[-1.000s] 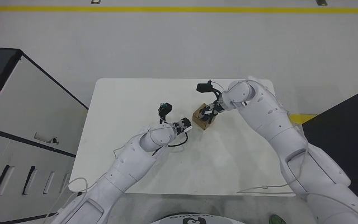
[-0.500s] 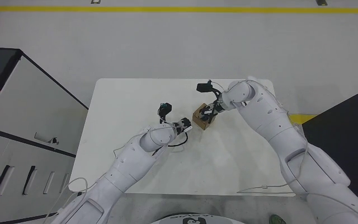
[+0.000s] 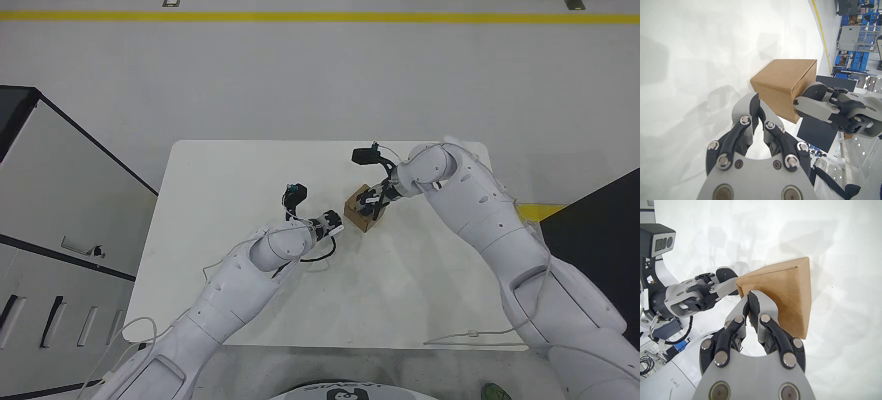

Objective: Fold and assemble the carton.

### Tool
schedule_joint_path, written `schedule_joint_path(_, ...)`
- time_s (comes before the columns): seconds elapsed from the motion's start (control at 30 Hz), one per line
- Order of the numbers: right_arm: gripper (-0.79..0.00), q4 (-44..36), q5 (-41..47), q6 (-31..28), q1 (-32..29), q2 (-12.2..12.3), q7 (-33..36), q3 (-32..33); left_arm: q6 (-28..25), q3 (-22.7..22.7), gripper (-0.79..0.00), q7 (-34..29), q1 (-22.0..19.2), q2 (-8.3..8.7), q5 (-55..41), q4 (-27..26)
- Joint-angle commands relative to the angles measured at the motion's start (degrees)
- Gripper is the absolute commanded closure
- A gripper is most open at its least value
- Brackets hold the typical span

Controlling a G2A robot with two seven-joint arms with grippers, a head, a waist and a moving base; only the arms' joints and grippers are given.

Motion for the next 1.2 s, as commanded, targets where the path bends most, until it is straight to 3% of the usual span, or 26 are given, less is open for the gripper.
schedule_joint_path(0.0,0.000,-0.1,0.0,-0.1,0.0,0.0,0.0,0.1,0.0,0.0,-0.785,0.0,0.0,0.00,0.0,0.0)
schedule_joint_path(0.93,0.000,0.1,0.2,-0.5,0.2,0.0,0.1,0.5,0.0,0.0,-0.785,0.0,0.0,0.00,0.0,0.0)
schedule_joint_path(1.1,-0.573,-0.6,0.4,-0.4,0.3,0.3,0.4,1.3,0.0,0.0,-0.785,0.0,0.0,0.00,0.0,0.0)
schedule_joint_path(1.17,-0.693,-1.1,0.6,-0.5,0.2,0.6,0.6,1.8,0.0,0.0,-0.785,0.0,0.0,0.00,0.0,0.0)
